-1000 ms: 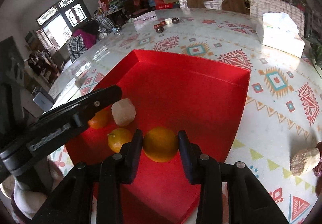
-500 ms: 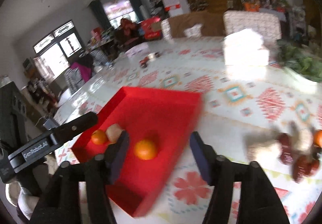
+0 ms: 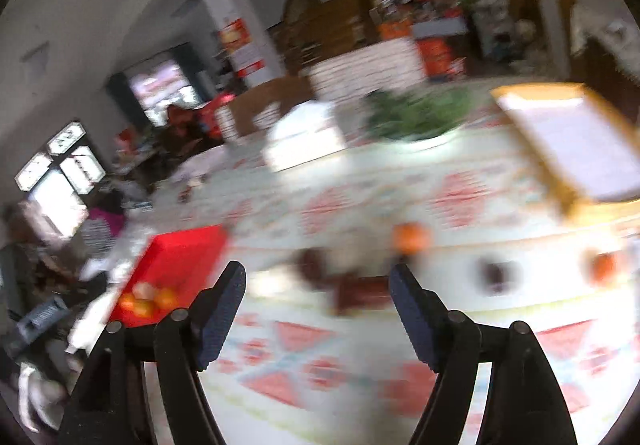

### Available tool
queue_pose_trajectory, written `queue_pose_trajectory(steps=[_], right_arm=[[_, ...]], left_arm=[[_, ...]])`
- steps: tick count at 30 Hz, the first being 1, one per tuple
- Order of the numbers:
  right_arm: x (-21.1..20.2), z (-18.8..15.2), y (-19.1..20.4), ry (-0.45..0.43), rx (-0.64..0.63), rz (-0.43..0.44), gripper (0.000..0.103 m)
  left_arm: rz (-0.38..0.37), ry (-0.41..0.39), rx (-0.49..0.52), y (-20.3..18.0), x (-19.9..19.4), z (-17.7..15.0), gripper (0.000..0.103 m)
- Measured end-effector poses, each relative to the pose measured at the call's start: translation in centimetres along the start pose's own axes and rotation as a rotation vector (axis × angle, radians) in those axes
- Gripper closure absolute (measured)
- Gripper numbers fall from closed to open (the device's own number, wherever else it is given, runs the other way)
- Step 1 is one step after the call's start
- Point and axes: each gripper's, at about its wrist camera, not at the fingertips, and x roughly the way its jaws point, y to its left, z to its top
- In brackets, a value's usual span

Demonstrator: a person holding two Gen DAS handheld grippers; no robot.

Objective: Organize fruits
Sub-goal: 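Return both tools to the fruit and grasp another pale piece with the left tool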

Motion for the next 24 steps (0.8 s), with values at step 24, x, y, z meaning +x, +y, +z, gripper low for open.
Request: queue_pose_trajectory(steps=[24], right_arm=[[5.2,-0.7,-9.1,0.165,0.054,-0.197,0.026]], left_arm=[[-0.092,0.133,0.246,-10.1,6.7,-4.0,0.058]])
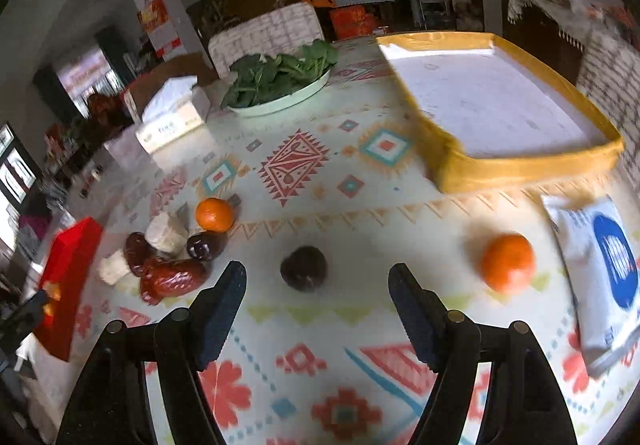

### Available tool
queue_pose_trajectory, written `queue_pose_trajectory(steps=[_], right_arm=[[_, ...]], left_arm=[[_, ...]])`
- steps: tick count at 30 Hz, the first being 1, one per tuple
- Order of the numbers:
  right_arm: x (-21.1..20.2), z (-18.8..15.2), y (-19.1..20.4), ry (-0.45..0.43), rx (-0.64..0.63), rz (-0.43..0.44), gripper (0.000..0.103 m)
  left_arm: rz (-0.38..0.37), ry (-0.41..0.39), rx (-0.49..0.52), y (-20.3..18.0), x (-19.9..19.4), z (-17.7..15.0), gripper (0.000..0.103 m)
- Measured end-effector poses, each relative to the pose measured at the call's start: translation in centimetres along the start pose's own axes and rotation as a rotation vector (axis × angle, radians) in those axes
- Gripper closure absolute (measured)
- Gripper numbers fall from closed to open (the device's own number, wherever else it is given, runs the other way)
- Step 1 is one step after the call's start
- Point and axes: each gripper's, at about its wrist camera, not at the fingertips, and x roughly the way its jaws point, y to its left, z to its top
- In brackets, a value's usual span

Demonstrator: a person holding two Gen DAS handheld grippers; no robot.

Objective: Organize fruits
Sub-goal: 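Return both tools to the fruit and grasp another pale piece with the left tool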

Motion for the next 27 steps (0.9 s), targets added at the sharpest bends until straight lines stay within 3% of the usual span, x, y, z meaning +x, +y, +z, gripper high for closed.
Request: queue_pose_trajectory(steps=[2,8,10,11,14,19,27], right_arm=[[1.1,0.2,0.6,0.026,-0.014,-0.026,0.038],[2.2,0.5,1.2,0.041,-0.020,-0.020,0.053],[2.2,0.5,1.2,0.034,-0.028,-0.024,0.058],[2.3,0.4,1.2,0.030,-0.028,-0.022,0.059],[2.4,0.6,0.7,0.021,0.006,0.006,0.065],[2.4,0.7,0.2,0.015,0.035,0.038,0.067],[2.3,0.6,-0.1,0.012,0.049,0.060,0.067]], left_arm=[[-0.006,0.020,0.014,-0.3,0.7,0.0,0.067],[0.057,0.037,0.090,-0.7,2.7,0.8,0.066],[0.087,0.052,0.139,-0.7,3.7,1.3,0.060],[0.096,0.062,0.157,-0.6,4.3,1.4,0.050],[0.115,0.099,0.186,-0.3,6.3,1.8,0.048],[0.066,0.123,0.236,-0.4,9.1,3.0,0.048],[0.047,0.179,0.284,-0.6,11.6,3.5,0.051]])
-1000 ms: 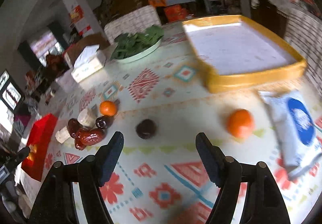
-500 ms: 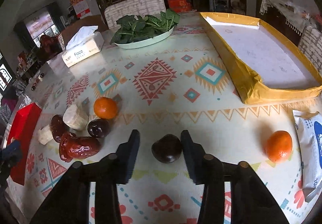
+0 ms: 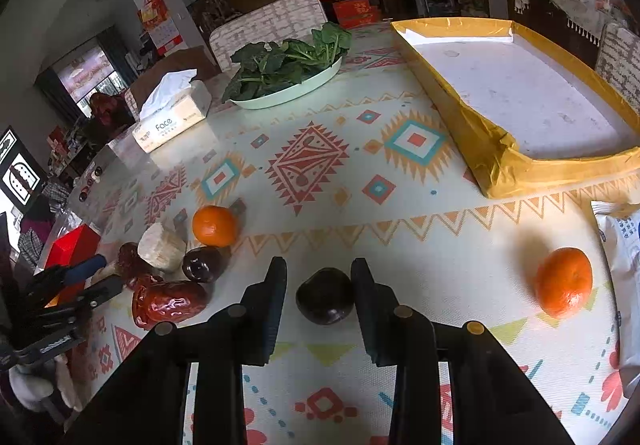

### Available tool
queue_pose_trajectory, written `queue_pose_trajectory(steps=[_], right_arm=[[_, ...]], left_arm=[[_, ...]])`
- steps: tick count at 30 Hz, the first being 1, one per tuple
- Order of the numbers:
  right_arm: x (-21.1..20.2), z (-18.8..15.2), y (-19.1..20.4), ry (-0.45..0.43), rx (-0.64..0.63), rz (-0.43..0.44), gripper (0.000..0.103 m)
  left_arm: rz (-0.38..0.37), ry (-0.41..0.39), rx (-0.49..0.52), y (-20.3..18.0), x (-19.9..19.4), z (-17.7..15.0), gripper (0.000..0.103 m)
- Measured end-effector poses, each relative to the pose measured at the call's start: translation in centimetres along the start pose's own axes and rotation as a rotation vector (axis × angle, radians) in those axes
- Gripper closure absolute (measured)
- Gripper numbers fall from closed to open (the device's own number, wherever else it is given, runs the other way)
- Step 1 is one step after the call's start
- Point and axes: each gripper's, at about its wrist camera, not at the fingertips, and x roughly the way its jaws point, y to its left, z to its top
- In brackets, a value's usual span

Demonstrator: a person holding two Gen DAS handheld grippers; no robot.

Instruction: Organize fruits

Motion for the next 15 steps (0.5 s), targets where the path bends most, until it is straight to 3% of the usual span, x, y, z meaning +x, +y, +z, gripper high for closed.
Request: queue_pose_trajectory(steps=[2,8,9,15], right_arm=[[0.0,0.0,0.0,0.000,0.000,0.001,0.067],[-0.1,0.0,0.0,-0.006,0.000,0.004,0.067],[-0.2,0.0,0.1,-0.009,-0.001,0.007,0.067],[-0.7,-0.1,0.6,-0.037,-0.028,0.012,0.067]], left_arm=[[0.000,0.000,0.021,-0.4,-0.1,0.0,0.057],[0.039,0.015,0.116,-2.2,-0.6,-0.5,0.060],[0.038,0.009,0.112,-2.2,-0.9,-0.7,0.074],[0.009,-0.024,0.023,-0.6,-2.6,-1.4,0.073]])
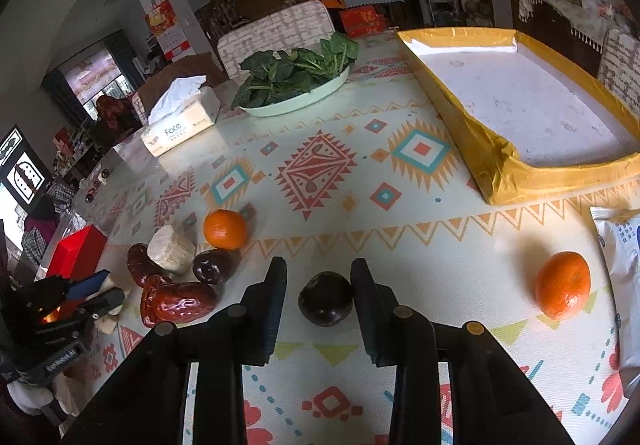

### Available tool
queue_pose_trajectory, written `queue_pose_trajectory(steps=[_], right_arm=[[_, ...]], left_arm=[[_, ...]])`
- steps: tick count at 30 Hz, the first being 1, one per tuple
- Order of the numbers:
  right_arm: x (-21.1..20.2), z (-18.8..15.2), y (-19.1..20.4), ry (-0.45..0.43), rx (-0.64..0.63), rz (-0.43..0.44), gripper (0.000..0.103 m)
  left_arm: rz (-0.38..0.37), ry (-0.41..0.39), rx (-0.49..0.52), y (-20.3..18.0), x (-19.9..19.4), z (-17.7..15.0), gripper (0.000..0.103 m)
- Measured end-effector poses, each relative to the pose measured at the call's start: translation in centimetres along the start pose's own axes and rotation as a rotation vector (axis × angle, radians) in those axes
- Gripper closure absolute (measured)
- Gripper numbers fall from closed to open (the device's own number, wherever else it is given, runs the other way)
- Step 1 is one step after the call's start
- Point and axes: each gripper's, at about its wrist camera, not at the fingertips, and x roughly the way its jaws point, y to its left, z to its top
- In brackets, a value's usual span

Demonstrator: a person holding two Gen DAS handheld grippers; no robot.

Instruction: Organize fruits

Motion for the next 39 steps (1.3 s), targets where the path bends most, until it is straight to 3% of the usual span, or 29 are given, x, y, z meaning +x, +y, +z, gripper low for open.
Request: queue_pose_trajectory(steps=[7,9,16,24,28,31,39], right_arm=[[0.0,0.0,0.0,-0.001,0.005,0.002,0.067],[0.0,0.0,-0.1,-0.001,0.006,0.003,0.067],[0.0,0.0,-0.1,-0.004,0.007,0.005,0.067],[-1.0,0.1,0.5,-0.051,-0.013,0.023,0.070],[-2.6,0.2,2.2,-0.061,0.006,0.136,0.073],[-3.2,0.2,5.2,-0.054,-0.030,0.201,0.073],[-0.7,-1.9,15.9,0.103,-0.099,0.477,0.073]], left_arm=[[0.006,0.029,-0.041,1.2,0.6,-0.4,0.073],[0.012,0.039,-0.026,0.9,1.0,-0.4,0.067],[0.036,0.036,-0.036,0.9,0.8,-1.1,0.073],[-0.073,-0.130,-0.370,7.4,-6.0,-3.1,0.073],[-0.073,-0.195,-0.483,10.6,-9.5,-5.3,0.072],[-0.010,-0.224,-0.535,12.7,-11.6,-7.2,0.072],[0.121,-0.204,-0.576,15.9,-13.1,-11.1,0.072]])
